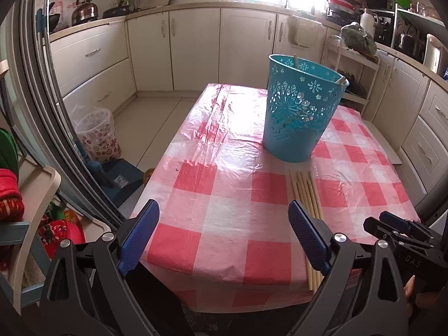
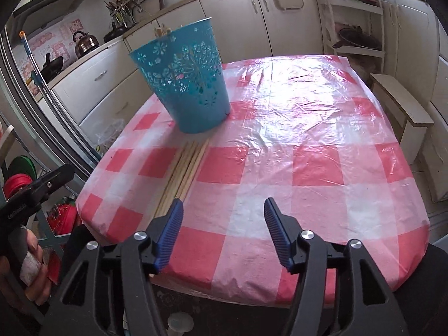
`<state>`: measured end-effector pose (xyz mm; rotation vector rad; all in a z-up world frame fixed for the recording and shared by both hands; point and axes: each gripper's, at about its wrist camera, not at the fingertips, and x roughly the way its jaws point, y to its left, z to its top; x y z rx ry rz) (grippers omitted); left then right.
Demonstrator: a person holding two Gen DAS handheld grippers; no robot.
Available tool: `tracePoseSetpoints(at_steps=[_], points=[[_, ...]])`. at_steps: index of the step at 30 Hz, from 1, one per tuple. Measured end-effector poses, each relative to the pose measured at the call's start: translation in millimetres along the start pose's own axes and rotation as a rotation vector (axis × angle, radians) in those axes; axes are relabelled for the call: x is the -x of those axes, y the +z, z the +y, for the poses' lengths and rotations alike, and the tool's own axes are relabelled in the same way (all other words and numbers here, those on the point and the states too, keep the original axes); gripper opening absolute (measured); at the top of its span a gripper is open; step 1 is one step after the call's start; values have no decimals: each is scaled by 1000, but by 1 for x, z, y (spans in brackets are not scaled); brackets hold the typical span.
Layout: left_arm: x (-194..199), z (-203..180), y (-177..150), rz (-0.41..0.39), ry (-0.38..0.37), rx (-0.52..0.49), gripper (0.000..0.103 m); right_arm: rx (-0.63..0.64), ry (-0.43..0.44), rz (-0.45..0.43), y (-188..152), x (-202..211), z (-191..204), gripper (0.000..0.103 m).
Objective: Organize utensils
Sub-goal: 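Move both grippers back over the wooden sticks beside the basket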
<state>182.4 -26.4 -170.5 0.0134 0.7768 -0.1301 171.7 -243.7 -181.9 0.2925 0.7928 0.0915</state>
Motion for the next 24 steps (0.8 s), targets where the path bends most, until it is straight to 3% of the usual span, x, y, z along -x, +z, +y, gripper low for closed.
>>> tracePoseSetpoints(at_steps=[6, 9, 16, 24], points=[[-10, 9, -10, 55, 24, 13, 91, 48, -30, 23, -6, -24, 13, 58], [-13, 12, -13, 65, 30, 18, 91, 56, -32, 29, -3, -35, 20, 51], [-22, 19, -14, 86, 27, 32, 91, 72, -77, 50, 0, -56, 29, 44], [-37, 17, -19, 120, 19, 34, 91, 124, -119, 39, 2, -61, 34, 43]])
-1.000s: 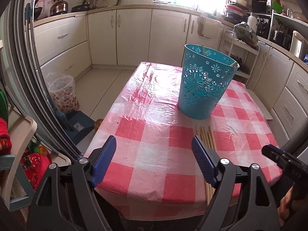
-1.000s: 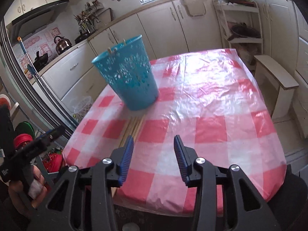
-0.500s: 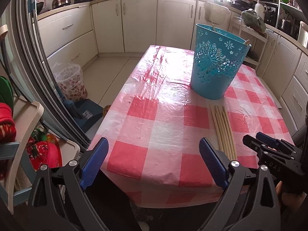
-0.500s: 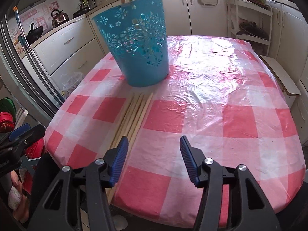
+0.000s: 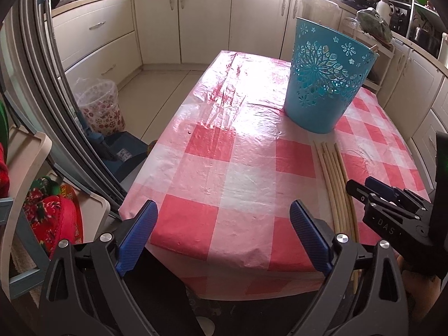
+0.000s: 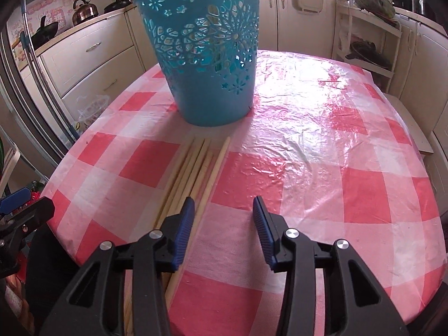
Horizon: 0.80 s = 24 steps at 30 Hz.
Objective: Organize utensils
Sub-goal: 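Move both grippers back over the wooden sticks beside the basket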
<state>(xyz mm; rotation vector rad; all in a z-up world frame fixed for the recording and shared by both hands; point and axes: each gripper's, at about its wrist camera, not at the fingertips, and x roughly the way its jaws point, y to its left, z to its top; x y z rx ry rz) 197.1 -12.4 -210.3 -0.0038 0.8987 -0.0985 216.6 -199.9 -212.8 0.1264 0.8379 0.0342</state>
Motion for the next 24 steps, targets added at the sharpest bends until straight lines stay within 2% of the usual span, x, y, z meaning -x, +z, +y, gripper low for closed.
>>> tracePoseSetpoints(at_steps=[3, 7, 9, 16, 24], points=[[-3, -6, 2, 7, -12, -12, 91, 28, -11, 0, 3, -5, 4, 40], [-7, -21, 7, 18, -43, -49, 91, 70, -10, 8, 7, -6, -4, 17], [-12, -32, 10, 26, -57, -72, 91, 75, -13, 16, 7, -5, -12, 9], [-44, -72, 22, 84, -94, -113, 91, 33, 24, 5, 1, 4, -43, 6], [-66, -88, 28, 117, -43, -140, 91, -18, 109, -24, 0, 4, -56, 9]])
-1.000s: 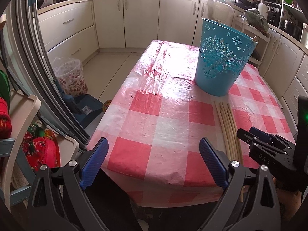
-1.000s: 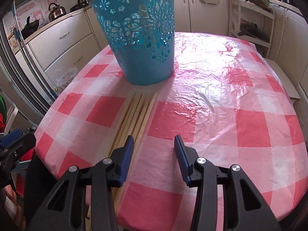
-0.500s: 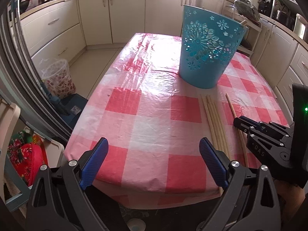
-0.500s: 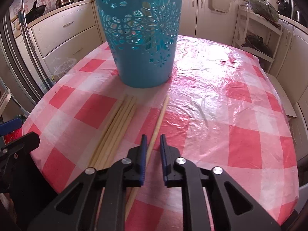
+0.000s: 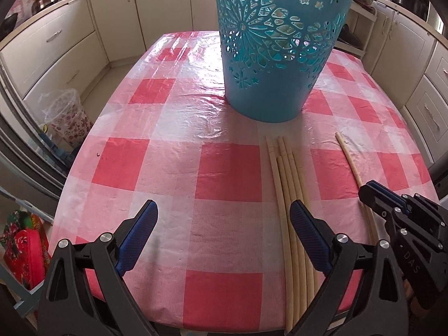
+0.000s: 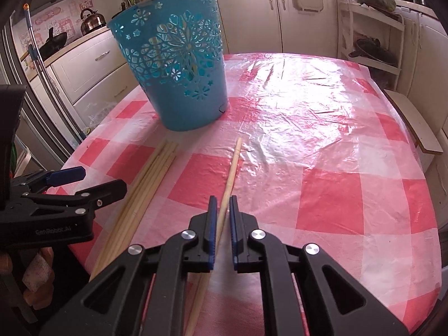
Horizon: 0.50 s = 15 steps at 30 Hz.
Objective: Organize utensils
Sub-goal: 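Move both grippers back over the wooden sticks beside the basket, then close the left gripper on one stick while the right gripper grasps another stick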
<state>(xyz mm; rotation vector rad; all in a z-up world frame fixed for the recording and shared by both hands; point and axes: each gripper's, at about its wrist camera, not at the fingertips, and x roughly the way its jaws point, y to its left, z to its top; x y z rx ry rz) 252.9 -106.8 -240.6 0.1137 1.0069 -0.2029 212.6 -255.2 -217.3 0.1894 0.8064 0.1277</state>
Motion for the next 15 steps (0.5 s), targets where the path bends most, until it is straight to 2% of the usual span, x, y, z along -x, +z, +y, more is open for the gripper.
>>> tracePoseSetpoints(at_steps=[3, 7, 14, 15], points=[[-6, -3, 0, 17, 13, -5, 91, -15, 22, -1, 1, -1, -3, 13], [-7, -4, 2, 17, 22, 0, 91, -12, 42, -8, 1, 1, -1, 31], [-9, -2, 4, 28, 34, -5, 91, -44, 34, -15, 4, 0, -8, 32], [-10, -3, 4, 26, 34, -14, 86, -39, 25, -15, 6, -1, -7, 32]])
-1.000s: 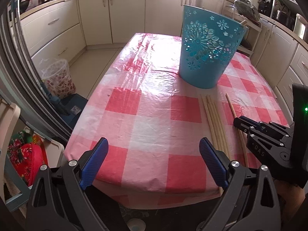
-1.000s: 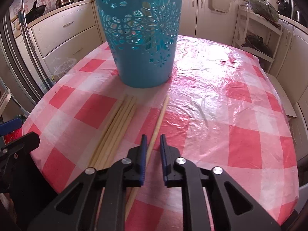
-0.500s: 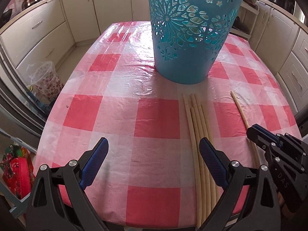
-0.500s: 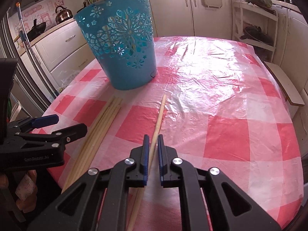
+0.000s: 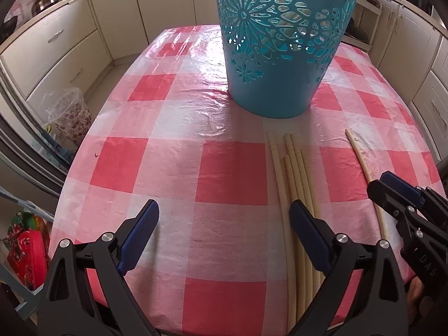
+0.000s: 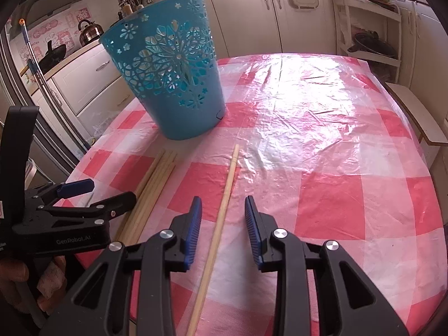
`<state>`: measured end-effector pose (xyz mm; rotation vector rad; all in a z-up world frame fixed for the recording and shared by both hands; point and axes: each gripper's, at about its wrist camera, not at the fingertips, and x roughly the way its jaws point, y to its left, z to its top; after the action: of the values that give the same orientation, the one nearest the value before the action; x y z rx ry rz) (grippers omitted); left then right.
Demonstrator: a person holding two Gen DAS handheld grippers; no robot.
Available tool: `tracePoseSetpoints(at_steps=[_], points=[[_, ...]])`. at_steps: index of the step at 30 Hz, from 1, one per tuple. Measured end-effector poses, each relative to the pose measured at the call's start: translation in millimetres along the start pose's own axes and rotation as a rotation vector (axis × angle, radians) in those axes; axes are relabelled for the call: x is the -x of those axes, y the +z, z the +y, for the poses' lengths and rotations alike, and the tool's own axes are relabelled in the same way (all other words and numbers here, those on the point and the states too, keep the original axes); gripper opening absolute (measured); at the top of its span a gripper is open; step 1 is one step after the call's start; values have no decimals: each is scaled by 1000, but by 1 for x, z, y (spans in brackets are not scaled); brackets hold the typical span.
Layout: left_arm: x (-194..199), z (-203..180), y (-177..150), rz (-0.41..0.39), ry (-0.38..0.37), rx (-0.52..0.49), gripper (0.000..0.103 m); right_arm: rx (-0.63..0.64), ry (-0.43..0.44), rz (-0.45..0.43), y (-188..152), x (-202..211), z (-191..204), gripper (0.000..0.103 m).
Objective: Organize utensils
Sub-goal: 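Close the left gripper on one stick while the right gripper grasps another stick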
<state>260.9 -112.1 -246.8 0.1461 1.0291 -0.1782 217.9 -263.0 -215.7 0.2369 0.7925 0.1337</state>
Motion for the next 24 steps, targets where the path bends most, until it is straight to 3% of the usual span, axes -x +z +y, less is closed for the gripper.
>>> tracePoseSetpoints(at_steps=[5, 7, 9, 10, 13, 18, 24], points=[[2, -10, 5, -20, -45, -58, 46, 40, -34, 6, 6, -8, 7, 32], [2, -14, 8, -26, -72, -86, 24, 57, -51, 8, 7, -10, 8, 23], [1, -18, 11, -29, -138, -121, 8, 70, -64, 11, 8, -11, 7, 16], [0, -18, 12, -27, -190, -126, 7, 66, -61, 13, 9, -11, 4, 12], [-3, -8, 18, -15, -231, -114, 5, 45, -49, 21, 11, -13, -2, 9], [-6, 6, 23, 13, -210, -74, 6, 21, -29, 28, 13, -15, -6, 10], [-11, -1, 29, 13, -163, -81, 8, 5, -12, 28, 13, -14, -8, 10]])
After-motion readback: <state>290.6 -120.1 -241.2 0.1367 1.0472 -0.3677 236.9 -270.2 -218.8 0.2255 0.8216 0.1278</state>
